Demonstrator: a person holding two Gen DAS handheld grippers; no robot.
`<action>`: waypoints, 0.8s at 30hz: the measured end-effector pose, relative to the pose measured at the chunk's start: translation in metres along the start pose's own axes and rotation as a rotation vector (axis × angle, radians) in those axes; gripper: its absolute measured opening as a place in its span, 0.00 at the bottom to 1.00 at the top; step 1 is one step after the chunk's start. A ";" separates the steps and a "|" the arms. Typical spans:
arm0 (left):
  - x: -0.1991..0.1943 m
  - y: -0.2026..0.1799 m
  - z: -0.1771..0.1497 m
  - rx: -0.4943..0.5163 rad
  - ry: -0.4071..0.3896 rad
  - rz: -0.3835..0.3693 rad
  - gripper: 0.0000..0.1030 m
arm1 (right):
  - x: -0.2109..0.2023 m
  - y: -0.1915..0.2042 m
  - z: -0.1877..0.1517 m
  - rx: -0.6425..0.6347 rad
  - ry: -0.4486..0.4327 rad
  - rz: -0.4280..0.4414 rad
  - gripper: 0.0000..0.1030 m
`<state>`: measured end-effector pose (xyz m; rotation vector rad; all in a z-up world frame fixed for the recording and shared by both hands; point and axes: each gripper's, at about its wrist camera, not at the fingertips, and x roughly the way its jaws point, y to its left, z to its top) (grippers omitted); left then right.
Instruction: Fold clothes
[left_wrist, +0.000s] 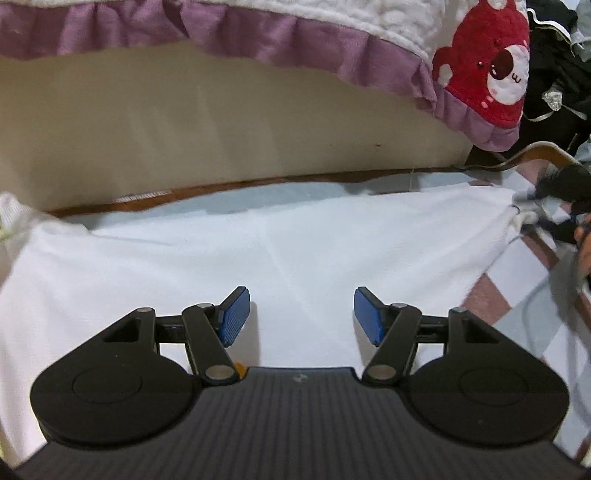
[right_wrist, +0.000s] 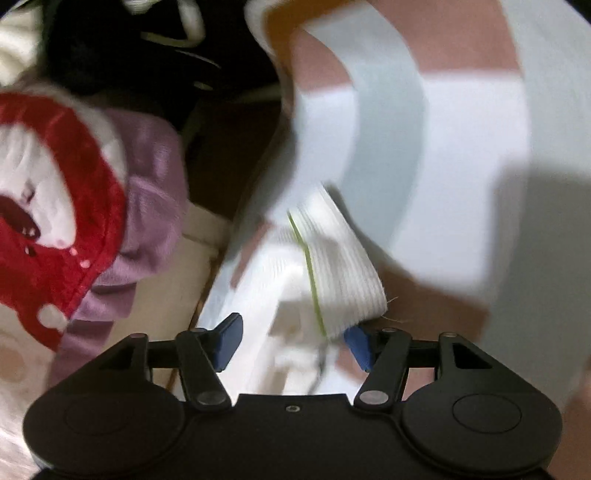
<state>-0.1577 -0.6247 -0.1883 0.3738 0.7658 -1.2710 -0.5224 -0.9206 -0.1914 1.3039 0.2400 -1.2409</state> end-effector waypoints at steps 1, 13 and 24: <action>0.001 0.000 -0.001 -0.013 0.015 -0.013 0.60 | 0.000 0.002 0.000 -0.034 -0.022 -0.024 0.08; -0.011 -0.004 -0.027 -0.077 0.092 -0.081 0.61 | 0.007 0.017 0.009 -0.363 -0.225 -0.293 0.10; -0.125 0.062 -0.039 -0.223 0.144 0.022 0.62 | -0.030 0.041 -0.027 -0.371 -0.220 -0.318 0.53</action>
